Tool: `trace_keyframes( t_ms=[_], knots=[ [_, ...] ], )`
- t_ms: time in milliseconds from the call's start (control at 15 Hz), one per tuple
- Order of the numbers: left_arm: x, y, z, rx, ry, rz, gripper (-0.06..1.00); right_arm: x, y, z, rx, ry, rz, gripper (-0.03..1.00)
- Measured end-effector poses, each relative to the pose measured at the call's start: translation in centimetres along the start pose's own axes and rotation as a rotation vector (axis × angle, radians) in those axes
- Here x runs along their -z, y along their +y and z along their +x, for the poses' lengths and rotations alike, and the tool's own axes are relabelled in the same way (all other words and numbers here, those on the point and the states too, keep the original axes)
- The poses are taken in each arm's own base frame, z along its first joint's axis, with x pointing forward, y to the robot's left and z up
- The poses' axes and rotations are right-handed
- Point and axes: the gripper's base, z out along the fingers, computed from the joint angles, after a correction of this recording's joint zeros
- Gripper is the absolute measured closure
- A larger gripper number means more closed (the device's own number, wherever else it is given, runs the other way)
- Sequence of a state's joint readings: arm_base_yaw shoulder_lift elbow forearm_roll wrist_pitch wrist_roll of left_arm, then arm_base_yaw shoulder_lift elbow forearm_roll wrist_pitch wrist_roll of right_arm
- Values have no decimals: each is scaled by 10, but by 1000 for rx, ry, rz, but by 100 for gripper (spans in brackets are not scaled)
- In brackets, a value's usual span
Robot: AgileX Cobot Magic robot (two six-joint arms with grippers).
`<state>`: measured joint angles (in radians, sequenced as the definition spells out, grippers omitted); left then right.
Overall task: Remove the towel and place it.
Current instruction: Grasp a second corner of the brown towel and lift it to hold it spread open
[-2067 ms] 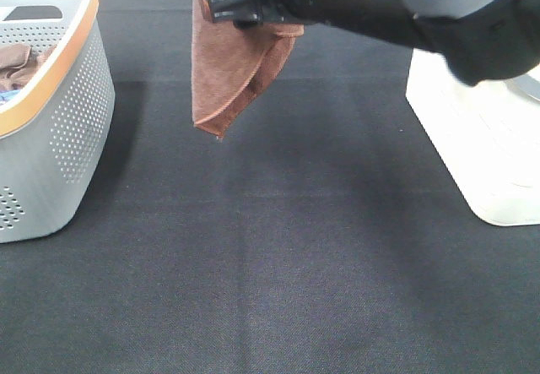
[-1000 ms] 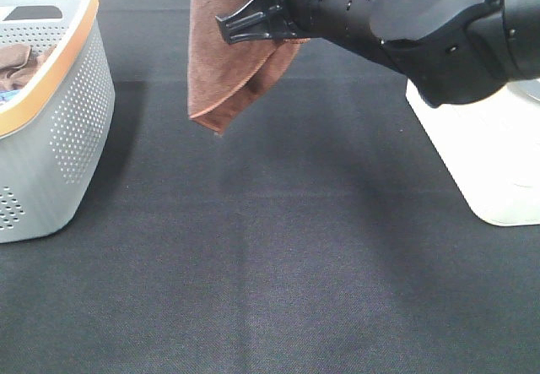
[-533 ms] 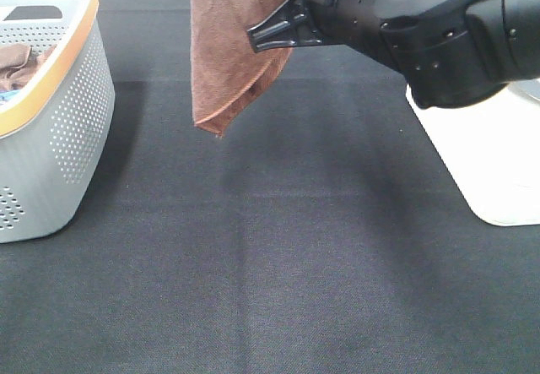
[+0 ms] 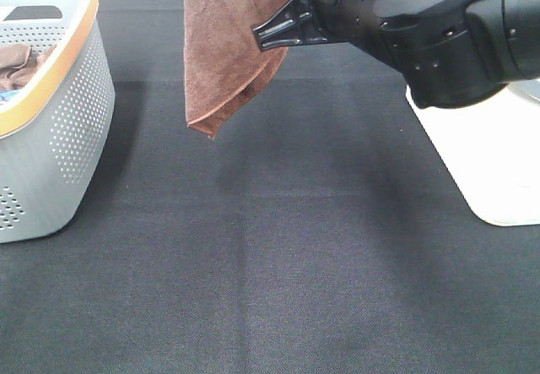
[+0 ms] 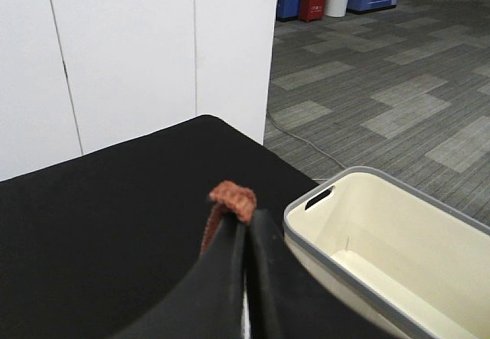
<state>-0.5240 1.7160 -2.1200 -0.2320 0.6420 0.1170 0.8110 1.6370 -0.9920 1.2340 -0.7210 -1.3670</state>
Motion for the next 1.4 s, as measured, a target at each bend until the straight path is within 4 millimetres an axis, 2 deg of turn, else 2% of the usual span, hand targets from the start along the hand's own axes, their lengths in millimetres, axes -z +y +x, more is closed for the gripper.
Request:
trace_keyframes(
  t_ms=[200, 267, 400, 533, 600, 800, 1000, 1400],
  knots=[
    [0, 1, 0, -9, 5, -6, 94, 0, 0, 0, 31, 0, 0, 96],
    [0, 1, 1, -10, 10, -7, 94, 0, 0, 0, 47, 0, 0, 97],
    [0, 3, 3, -50, 35, -36, 94, 0, 1, 0, 69, 3, -16, 97],
    [-6, 8, 12, -55, 92, -78, 94, 2, 11, 2, 73, 20, -131, 97],
    [-6, 8, 12, -55, 92, -78, 94, 2, 11, 2, 73, 20, -131, 97],
    [-32, 17, 41, -38, 240, -118, 94, 8, 34, 6, 81, 61, -390, 97],
    [-45, 23, 62, -48, 364, -142, 94, 15, 48, 8, 29, 104, -563, 97],
    [-39, 25, 75, -58, 512, -168, 94, 30, 65, 10, 17, 135, -813, 97]
  ],
)
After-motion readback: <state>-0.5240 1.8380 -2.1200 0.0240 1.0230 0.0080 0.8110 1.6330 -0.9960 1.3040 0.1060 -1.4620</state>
